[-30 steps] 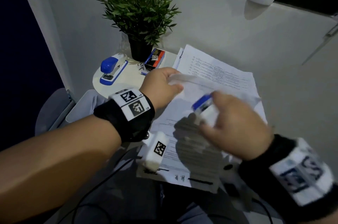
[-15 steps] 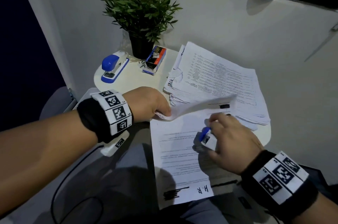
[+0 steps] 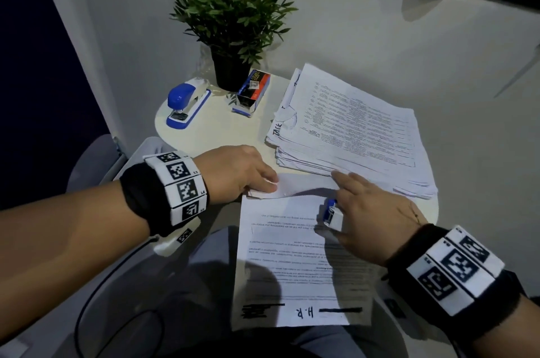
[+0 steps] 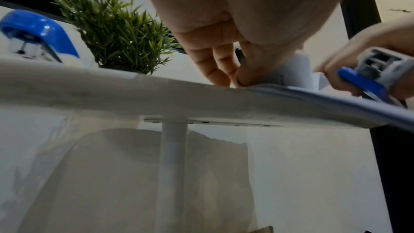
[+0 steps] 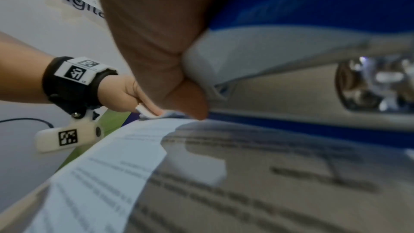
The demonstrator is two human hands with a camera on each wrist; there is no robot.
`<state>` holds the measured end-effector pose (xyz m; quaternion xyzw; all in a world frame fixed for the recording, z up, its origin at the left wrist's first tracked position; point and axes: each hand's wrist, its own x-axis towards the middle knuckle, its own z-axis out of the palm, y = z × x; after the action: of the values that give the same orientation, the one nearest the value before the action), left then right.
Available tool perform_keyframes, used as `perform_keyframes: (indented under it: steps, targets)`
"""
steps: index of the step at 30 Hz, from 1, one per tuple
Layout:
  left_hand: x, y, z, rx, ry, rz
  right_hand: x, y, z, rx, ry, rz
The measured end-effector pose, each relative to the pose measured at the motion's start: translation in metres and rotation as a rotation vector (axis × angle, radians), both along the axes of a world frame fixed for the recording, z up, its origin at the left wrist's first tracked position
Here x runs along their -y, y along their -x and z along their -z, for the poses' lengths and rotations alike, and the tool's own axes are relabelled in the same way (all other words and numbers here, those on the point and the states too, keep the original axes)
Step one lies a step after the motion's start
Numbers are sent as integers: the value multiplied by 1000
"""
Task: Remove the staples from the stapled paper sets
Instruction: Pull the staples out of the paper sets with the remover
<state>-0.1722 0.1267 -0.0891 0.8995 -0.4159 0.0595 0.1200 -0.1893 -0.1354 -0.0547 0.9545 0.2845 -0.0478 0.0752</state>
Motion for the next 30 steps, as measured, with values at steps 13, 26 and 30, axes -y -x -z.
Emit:
perform_keyframes:
  steps: [13, 26, 30]
  targets:
    - [-4, 17, 7, -350, 385, -446, 12, 25, 27, -119, 287, -14]
    - [17, 21, 9, -323, 441, -544, 26, 22, 56, 69, 64, -109]
    - [17, 22, 10, -301, 404, -556, 37, 18, 52, 27, 83, -155]
